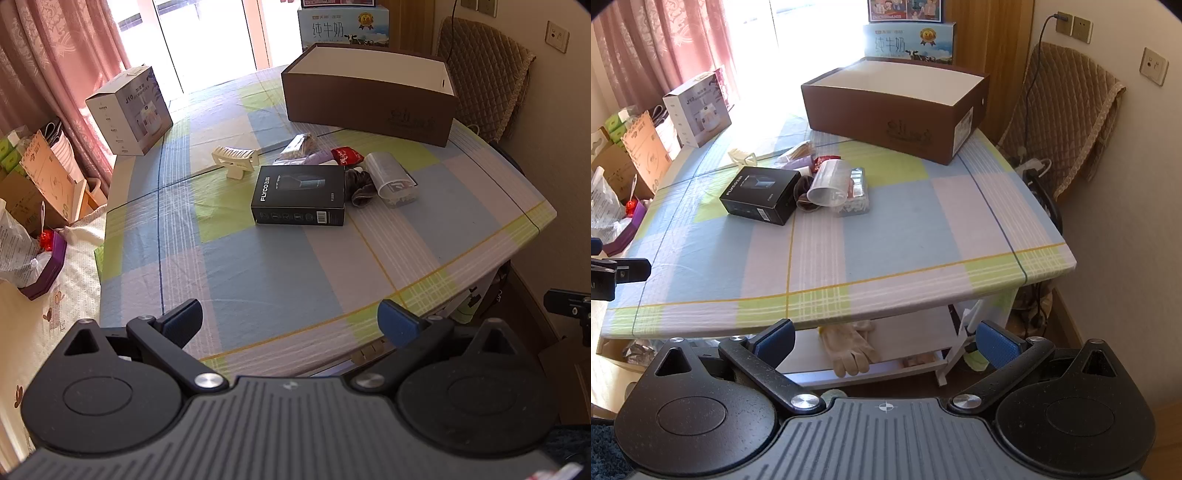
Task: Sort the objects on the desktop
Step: 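Move both tools toward the cluster of items on the table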
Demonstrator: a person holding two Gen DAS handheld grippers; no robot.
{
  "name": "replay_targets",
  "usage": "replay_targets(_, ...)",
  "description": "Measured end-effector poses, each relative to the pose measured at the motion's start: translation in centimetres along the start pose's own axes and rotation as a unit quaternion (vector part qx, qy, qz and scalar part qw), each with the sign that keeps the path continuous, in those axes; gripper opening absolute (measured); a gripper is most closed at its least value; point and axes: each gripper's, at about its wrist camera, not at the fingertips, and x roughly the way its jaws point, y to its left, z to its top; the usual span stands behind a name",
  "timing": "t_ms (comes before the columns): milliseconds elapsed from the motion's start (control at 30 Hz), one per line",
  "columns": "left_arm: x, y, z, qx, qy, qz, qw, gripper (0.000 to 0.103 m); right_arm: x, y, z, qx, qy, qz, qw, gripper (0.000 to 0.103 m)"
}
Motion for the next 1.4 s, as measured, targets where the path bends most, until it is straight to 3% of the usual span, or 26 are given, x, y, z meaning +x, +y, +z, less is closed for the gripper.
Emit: replay_targets(1400,2.1,0.0,1.3,-0.011,0.026,0.007,0.9996,0.100,2.7,-0.5,1.6,-0.001,0.019,0.020,1.000,0.101)
